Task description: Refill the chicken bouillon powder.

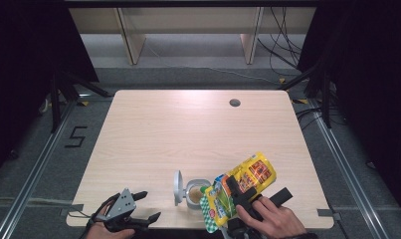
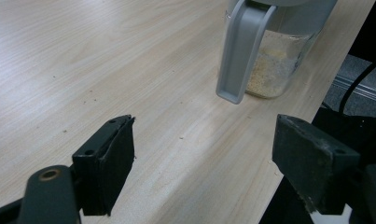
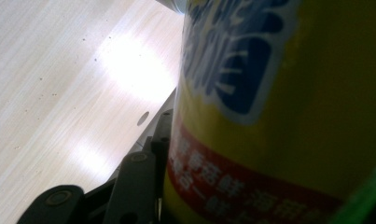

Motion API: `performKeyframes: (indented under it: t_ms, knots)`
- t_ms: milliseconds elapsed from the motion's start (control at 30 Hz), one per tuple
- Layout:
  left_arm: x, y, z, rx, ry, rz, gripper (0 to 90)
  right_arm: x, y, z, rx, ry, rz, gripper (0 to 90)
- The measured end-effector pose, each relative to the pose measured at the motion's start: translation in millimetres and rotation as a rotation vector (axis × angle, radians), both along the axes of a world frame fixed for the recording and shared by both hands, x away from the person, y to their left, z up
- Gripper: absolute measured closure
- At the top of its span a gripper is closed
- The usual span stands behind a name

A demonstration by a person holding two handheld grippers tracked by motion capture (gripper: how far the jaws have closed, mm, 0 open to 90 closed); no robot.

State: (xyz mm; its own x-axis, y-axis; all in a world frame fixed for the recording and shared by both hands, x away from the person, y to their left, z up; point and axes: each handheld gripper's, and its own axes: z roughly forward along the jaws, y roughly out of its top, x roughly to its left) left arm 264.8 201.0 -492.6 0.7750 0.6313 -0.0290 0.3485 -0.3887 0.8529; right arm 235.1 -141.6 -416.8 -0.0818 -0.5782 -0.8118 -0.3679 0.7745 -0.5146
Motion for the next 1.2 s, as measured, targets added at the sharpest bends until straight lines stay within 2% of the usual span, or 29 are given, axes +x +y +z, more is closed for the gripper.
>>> performKeyframes:
  t_ms: [67,667,700,900,1067,1200]
  knots:
    - [0.2,0.7,0.3,0.009,0.000,-0.004,20.6,-0.4,0.5,0.4,-0.004,0.004,-0.004,63.9]
    - [0.2,-0.2,-0.4,-0.009,0.007,0.002,20.6,-0.6,-0.7,1.1,-0.002,-0.003,0.000,64.0]
    - [0.5,0.7,0.0,0.003,0.005,-0.004,20.6,-0.5,-0.6,1.1,-0.001,-0.003,0.001,64.0]
    - [0.6,1.0,0.3,0.003,0.005,-0.004,20.5,0.1,-0.3,0.6,-0.004,0.007,-0.002,64.0]
    - [0.4,0.9,0.3,0.004,0.005,-0.005,20.5,-0.4,-1.1,1.1,-0.001,-0.004,-0.002,64.0]
    - [1.8,2.0,1.0,0.020,-0.017,-0.019,20.6,-0.1,-1.2,1.5,-0.002,-0.004,0.000,64.0]
